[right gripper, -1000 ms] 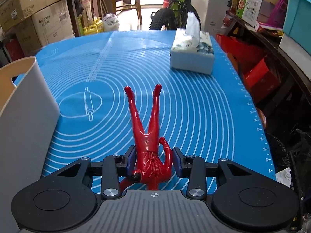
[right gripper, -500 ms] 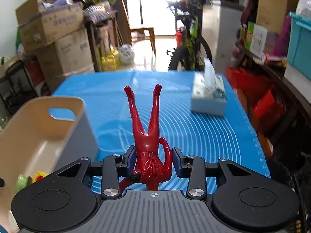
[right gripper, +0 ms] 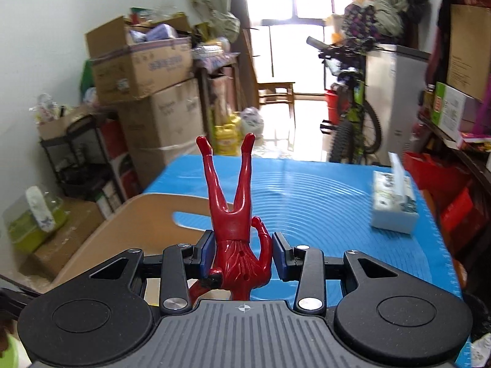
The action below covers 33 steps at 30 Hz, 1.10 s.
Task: Organize rigid objects
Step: 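Carry the red figurine into the basket with the right tool and release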
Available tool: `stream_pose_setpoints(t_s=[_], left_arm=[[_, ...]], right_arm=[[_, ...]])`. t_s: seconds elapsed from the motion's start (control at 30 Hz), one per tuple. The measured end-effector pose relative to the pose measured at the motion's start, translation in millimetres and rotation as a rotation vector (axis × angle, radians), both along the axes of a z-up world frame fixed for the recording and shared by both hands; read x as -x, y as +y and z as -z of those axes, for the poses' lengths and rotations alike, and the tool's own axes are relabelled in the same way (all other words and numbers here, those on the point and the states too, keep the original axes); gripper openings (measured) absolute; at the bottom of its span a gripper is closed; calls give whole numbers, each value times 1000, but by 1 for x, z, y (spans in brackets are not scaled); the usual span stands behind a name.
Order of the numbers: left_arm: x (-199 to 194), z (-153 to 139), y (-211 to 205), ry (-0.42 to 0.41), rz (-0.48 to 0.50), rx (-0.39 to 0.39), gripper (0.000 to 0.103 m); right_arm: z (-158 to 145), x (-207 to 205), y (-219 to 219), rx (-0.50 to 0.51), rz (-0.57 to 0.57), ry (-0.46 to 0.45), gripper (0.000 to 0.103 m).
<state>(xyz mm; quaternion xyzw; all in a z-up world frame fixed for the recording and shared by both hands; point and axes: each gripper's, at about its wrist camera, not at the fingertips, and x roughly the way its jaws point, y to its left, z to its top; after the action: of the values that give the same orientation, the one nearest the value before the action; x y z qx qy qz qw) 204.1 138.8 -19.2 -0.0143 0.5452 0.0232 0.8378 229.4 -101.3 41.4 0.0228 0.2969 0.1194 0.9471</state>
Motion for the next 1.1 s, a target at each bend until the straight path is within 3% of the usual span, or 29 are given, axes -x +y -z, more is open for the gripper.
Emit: stream_pose_setpoints(t_s=[0.5, 0.9, 1.1], left_arm=[[0, 0, 0, 0, 0, 0, 7], [0, 0, 0, 0, 0, 0, 7], [-1, -1, 1, 1, 1, -6, 7]], right_arm=[[25, 14, 92, 64, -190, 93, 46], [59, 15, 124, 173, -257, 216, 46], [62, 13, 125, 176, -266, 237, 48]])
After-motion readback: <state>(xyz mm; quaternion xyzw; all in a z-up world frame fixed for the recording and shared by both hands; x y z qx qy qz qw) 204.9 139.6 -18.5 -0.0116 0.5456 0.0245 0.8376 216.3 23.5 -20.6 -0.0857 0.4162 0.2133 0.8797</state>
